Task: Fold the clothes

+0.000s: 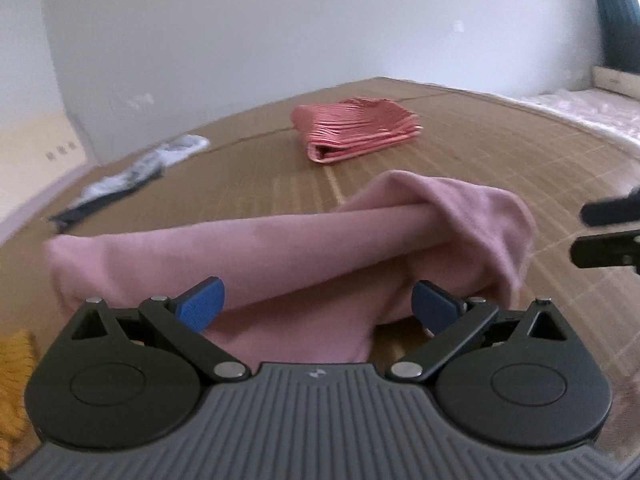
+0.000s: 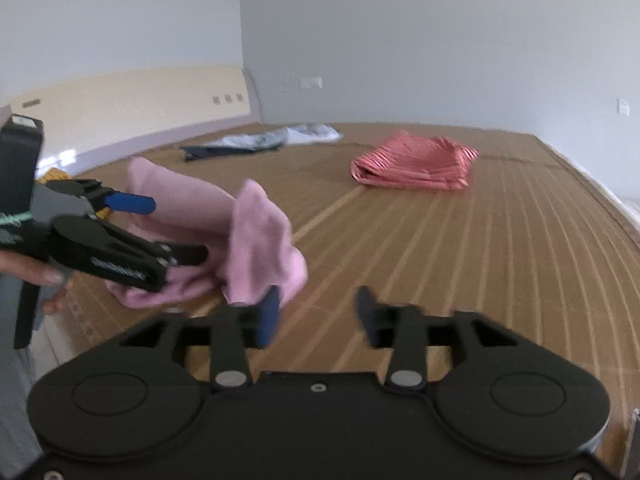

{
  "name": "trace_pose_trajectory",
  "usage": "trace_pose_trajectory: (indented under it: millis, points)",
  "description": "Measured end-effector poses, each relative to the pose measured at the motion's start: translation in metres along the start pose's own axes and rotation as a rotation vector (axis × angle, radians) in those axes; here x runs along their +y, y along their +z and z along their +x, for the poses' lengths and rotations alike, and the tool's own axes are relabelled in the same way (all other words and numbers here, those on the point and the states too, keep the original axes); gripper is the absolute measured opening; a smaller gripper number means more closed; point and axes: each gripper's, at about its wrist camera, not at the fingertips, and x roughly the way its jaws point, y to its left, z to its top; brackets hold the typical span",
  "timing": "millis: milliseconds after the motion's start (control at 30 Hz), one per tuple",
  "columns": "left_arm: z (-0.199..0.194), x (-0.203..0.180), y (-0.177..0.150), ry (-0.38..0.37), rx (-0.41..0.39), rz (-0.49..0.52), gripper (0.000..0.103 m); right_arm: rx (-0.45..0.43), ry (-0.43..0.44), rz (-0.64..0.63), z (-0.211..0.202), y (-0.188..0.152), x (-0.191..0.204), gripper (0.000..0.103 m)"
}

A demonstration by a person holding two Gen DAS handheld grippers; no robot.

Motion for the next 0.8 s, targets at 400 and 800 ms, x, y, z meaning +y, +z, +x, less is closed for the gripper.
trace_pose_trajectory:
  millis: [400,800]
  points:
    - [0.036,0.063,-0.004,0.141,0.043,-0.201,0.102,0.095,0.074,-0.041,0.097,0.037,0.027,0.08]
    - [0.074,0.059,-0.021,0.04,0.131,-0.279,0.102,0.191,0.138,0.03,0.122,0.019,0.009,0.013]
